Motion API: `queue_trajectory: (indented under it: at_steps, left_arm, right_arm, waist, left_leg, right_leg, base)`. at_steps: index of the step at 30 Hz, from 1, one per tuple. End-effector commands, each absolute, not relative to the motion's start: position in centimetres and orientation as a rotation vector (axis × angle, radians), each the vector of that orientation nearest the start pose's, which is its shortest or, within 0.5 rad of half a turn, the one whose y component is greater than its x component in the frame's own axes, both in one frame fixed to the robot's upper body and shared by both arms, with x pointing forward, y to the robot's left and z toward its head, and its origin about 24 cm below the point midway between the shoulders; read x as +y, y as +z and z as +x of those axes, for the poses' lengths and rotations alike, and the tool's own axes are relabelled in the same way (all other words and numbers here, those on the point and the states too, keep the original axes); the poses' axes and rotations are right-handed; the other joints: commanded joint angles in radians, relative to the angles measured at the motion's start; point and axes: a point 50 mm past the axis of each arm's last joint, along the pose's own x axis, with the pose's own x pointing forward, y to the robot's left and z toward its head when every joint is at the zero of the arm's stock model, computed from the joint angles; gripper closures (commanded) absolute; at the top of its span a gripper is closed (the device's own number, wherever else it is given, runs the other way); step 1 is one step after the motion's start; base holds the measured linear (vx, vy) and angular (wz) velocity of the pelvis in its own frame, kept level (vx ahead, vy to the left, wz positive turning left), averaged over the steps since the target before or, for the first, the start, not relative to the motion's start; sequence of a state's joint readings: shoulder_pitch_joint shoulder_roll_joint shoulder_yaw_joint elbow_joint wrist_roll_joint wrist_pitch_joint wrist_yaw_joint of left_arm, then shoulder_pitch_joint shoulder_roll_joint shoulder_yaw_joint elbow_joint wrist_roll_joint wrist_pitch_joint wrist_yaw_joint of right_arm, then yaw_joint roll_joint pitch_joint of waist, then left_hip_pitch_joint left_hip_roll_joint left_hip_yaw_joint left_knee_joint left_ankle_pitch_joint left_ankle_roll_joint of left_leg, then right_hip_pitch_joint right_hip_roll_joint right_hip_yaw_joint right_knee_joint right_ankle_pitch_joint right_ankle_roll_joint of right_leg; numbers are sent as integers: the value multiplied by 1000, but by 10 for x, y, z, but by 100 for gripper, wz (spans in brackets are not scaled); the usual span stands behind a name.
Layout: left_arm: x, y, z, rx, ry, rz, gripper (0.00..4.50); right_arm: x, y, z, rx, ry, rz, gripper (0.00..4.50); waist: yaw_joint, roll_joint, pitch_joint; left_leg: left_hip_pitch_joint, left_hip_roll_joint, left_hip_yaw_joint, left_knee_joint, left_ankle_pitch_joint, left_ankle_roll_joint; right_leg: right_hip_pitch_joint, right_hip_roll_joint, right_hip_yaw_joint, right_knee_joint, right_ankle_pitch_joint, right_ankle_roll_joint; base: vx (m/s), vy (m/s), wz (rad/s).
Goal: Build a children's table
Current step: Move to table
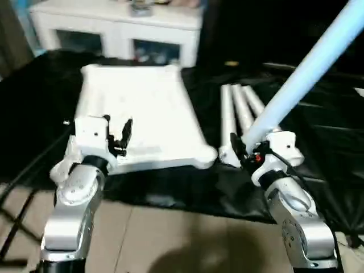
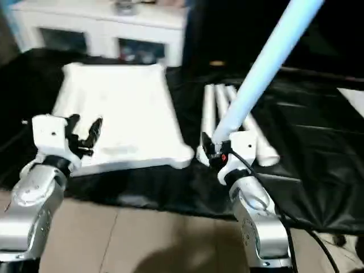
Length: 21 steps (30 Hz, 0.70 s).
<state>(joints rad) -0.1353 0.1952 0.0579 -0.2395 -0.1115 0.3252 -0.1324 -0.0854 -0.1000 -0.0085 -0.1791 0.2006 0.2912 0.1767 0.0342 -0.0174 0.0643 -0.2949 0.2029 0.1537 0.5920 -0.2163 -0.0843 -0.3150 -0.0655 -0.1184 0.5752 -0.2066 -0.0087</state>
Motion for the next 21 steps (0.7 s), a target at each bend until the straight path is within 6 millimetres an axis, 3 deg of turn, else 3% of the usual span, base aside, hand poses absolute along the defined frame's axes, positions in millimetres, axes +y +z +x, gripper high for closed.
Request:
queue_trajectory:
  at_steps: [1, 2, 3, 4, 5, 6, 7, 8, 9, 10, 11, 12, 13, 14, 15, 16, 17, 18, 19, 20, 21]
  left_arm:
    - [173, 108, 276, -54, -148, 98, 162]
    - [172, 108, 276, -54, -151, 101, 162]
    - [171, 108, 275, -52, -156, 102, 162]
    - [170, 108, 275, -50, -166, 104, 162]
    - [169, 108, 275, -50, -168, 105, 162]
    - [169, 107, 274, -48, -171, 108, 162]
    - [169, 107, 274, -47, -171, 109, 162]
    - [169, 107, 274, -46, -172, 108, 162]
    - [169, 106, 273, -43, -172, 109, 162]
    - [169, 106, 273, -43, -171, 109, 162]
    - [170, 106, 272, -43, -171, 108, 162]
    - [170, 106, 272, -42, -170, 107, 162]
    - [171, 105, 271, -40, -168, 108, 162]
    - [171, 105, 271, -39, -168, 109, 162]
    - [173, 105, 271, -38, -162, 110, 162]
    - [173, 105, 270, -37, -157, 111, 162]
    - [174, 105, 270, -37, -155, 110, 162]
    - [175, 105, 269, -37, -149, 110, 162]
    - [176, 106, 268, -38, -146, 110, 162]
    - [176, 106, 268, -40, -144, 110, 162]
    - [176, 106, 268, -41, -143, 108, 162]
  right_arm:
    - [-153, 84, 267, -18, 201, 92, 261]
    - [-154, 85, 267, -23, 196, 100, 261]
    - [-154, 84, 267, -16, 196, 92, 261]
    - [-155, 81, 266, 3, 199, 82, 261]
    - [-156, 80, 266, 9, 199, 86, 261]
    - [-156, 77, 265, 26, 198, 98, 261]
    - [-157, 76, 264, 36, 196, 94, 261]
    - [-157, 75, 264, 39, 194, 75, 261]
    - [-157, 75, 264, 38, 205, 77, 261]
    - [-156, 76, 264, 37, 212, 82, 261]
    - [-156, 76, 264, 37, 220, 84, 261]
    - [-154, 77, 264, 36, 233, 79, 261]
    - [-151, 78, 264, 35, 267, 76, 261]
    - [-149, 78, 264, 34, 286, 79, 261]
    - [-147, 79, 263, 32, 320, 61, 261]
    - [-145, 79, 263, 31, 341, 47, 261]
    - [-144, 79, 262, 33, 357, 45, 261]
    - [-141, 78, 262, 38, 394, 42, 261]
    - [-140, 78, 262, 41, 409, 29, 261]
    - [-140, 78, 262, 42, 416, 18, 261]
    - [-139, 77, 263, 42, 423, 8, 261]
  waist:
    - [10, 7, -65]
    - [6, 17, -62]
    - [4, 12, -58]
    - [0, 13, -57]
    - [2, 10, -53]
    - [30, -12, -75]
    - [44, -19, -82]
    - [52, -12, -89]
    - [58, 3, -97]
    - [48, 20, -96]
    - [27, 34, -84]
    - [19, 41, -83]
    - [2, 41, -96]
    - [-10, 39, -99]
    - [-11, 14, -83]
    - [2, 3, -79]
    - [30, -23, -91]
    - [54, -12, -91]
    - [47, -9, -85]
    - [50, 3, -86]
    - [35, 23, -87]
  left_leg:
    - [42, 14, 12, -70, -376, -19]
    - [71, 27, 20, -81, -382, -40]
    - [101, 49, 17, -99, -427, -60]
    - [126, 59, 30, -107, -447, -58]
    - [125, 53, 43, -106, -446, -56]
    - [-20, -34, 40, -64, -288, 26]
    - [-54, -54, 22, -16, -175, 75]
    - [-77, -52, 3, 5, -113, 89]
    - [-115, -34, -24, 20, 4, 108]
    - [-110, -24, -26, -14, 92, 115]
    - [-78, -3, -40, -43, 93, 138]
    - [-48, 13, -53, -50, 66, 156]
    - [40, 52, -88, -47, 80, 242]
    - [66, 67, -110, -42, 118, 303]
    - [43, 56, -91, -32, 96, 416]
    - [0, 15, -55, -19, 73, 405]
    - [-101, -66, -25, 28, 62, 350]
    - [-105, -50, -30, 38, 47, 306]
    - [-127, -38, -36, 29, 65, 238]
    - [-118, -33, -37, 12, 89, 212]
    - [-53, -2, -49, -23, 118, 199]
  right_leg:
    - [-1, -54, 77, -104, -613, -37]
    - [-23, -25, 89, -90, -520, -77]
    - [-46, -4, 83, -51, -363, -140]
    - [-67, -4, 85, -24, -259, -203]
    - [-67, -6, 91, -20, -236, -230]
    - [73, -45, 144, -34, -144, -242]
    - [110, -76, 189, -45, -108, -277]
    - [132, -96, 199, -46, -83, -302]
    - [140, -101, 192, -37, 18, -326]
    - [103, -44, 141, -10, 112, -287]
    - [62, -9, 97, -3, 58, -232]
    - [42, -5, 86, 4, 13, -215]
    - [-11, -12, 71, 31, 5, -216]
    - [-40, -14, 63, 49, 15, -213]
    - [-33, -57, 80, 33, 35, -226]
    - [10, -71, 103, 12, 69, -253]
    - [120, -82, 156, -16, 124, -248]
    - [123, -115, 171, -33, 97, -259]
    - [132, -89, 151, -27, 71, -256]
    - [126, -69, 131, -22, 63, -242]
    - [76, -30, 87, 3, 59, -214]
  base:
    - [94, -13, -17]
    - [76, -17, -33]
    - [99, -16, -54]
    - [99, -16, -54]
    - [133, -12, -61]
    - [157, -15, -31]
    - [157, -15, -31]
    - [155, -13, -1]
    - [123, 12, -6]
    - [123, 12, -6]
    - [0, 0, 0]
    - [63, 8, -3]
    - [119, 16, 2]
    - [138, 2, 10]
    - [100, 17, 10]
    - [0, 0, 0]
    - [83, 19, 8]
    - [64, 10, 10]
    - [64, 10, 10]
    - [63, 2, 10]
    - [99, -17, 3]
